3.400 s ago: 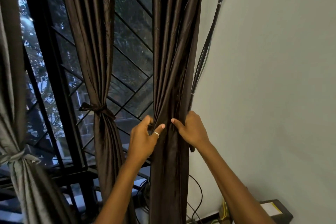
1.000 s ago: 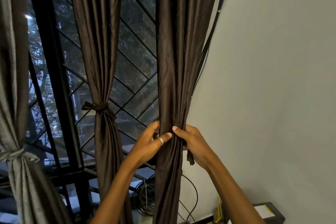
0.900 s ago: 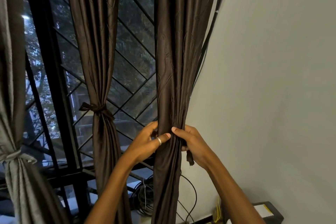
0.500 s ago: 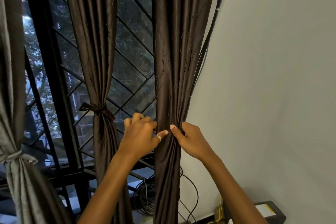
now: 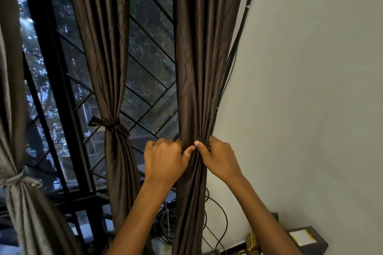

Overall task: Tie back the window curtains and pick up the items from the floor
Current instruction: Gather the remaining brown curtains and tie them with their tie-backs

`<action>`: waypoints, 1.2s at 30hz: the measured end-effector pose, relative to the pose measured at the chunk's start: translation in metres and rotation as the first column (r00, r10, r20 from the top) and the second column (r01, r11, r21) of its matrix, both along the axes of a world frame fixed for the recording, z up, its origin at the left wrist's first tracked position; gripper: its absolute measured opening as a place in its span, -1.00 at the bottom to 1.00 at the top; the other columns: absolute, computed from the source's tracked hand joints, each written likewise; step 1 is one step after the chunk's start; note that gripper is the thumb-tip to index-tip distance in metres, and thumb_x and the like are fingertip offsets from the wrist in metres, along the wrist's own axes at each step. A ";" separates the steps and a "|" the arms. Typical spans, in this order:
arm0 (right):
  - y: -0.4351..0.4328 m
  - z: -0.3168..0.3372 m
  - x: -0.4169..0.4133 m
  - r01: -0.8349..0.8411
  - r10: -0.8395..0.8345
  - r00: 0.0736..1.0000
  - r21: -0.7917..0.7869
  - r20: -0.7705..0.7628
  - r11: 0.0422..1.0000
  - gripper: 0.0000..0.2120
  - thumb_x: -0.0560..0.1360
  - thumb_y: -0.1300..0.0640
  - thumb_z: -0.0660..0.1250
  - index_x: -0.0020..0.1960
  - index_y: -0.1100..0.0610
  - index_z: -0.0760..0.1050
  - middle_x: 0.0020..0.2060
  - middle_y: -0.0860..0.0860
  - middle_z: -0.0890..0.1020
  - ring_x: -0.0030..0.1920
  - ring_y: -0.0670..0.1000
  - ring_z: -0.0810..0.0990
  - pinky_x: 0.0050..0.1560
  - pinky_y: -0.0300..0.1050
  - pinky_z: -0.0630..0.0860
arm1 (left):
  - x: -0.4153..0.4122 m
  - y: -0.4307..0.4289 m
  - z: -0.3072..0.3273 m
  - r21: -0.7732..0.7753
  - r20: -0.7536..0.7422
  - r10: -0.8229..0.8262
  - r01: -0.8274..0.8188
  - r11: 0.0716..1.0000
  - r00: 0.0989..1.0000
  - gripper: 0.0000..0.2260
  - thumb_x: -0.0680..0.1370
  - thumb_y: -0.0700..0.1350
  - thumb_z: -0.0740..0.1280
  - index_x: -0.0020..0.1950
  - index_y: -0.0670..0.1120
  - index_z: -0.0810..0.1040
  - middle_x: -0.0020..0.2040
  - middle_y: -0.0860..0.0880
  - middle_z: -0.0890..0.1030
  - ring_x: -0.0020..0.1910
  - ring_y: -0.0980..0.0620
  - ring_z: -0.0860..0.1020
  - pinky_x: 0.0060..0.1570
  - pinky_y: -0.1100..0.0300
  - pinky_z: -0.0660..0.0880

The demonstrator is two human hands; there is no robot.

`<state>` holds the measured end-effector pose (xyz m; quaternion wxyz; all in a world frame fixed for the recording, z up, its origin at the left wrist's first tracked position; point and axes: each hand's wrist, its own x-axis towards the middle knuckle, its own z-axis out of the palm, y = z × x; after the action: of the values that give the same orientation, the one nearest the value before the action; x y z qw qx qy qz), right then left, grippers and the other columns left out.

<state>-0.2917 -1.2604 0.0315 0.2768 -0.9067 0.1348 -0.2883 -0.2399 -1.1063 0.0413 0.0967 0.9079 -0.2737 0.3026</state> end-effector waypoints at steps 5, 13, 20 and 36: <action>0.002 0.003 -0.007 -0.094 0.078 0.995 0.443 0.054 0.891 -0.78 0.61 -0.07 0.31 0.02 0.10 0.47 -0.29 -0.02 0.59 -0.29 -0.07 0.54 -0.20 -0.10 0.48 | 0.006 -0.006 -0.005 -0.406 -0.359 -0.133 -0.026 0.914 0.924 -0.52 0.55 0.26 0.28 -0.40 -0.06 0.46 -0.46 0.04 0.53 -0.35 0.00 0.58 -0.32 0.12 0.54; 0.008 0.007 -0.015 -0.252 0.131 0.967 0.883 0.217 0.395 -0.86 0.65 0.31 0.16 0.13 0.27 0.48 -0.10 0.15 0.74 -0.12 0.06 0.75 -0.08 -0.12 0.65 | 0.016 -0.014 -0.008 -0.758 -0.591 -0.593 -0.127 0.639 0.547 -0.69 0.61 0.08 0.32 -0.17 -0.06 0.72 -0.25 -0.06 0.72 -0.20 0.03 0.70 -0.11 0.05 0.69; 0.011 0.004 -0.021 -0.315 0.185 0.945 0.904 0.269 0.290 -0.70 0.63 0.29 0.11 0.27 0.21 0.52 0.07 0.09 0.73 0.14 0.06 0.69 0.23 0.04 0.56 | 0.018 -0.014 -0.012 -0.730 -0.575 -0.610 -0.005 0.684 0.545 -0.92 0.56 -0.05 0.43 0.04 0.04 0.68 -0.19 0.02 0.71 -0.14 0.11 0.68 -0.11 0.16 0.66; 0.012 -0.008 -0.029 -0.329 0.307 0.936 0.729 0.170 0.600 -0.54 0.53 0.34 0.35 0.33 -0.05 0.42 0.17 -0.09 0.69 0.17 -0.05 0.66 0.09 -0.14 0.60 | 0.013 -0.021 -0.009 -0.829 -0.556 -0.781 -0.129 0.544 0.285 -0.74 0.63 0.04 0.31 -0.05 -0.07 0.73 -0.11 -0.04 0.75 -0.04 0.04 0.71 -0.02 0.13 0.64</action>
<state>-0.3206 -1.2484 0.0230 0.6729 -0.7171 0.0739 -0.1657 -0.2266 -1.1277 0.0323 0.6646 0.6838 -0.2248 -0.2003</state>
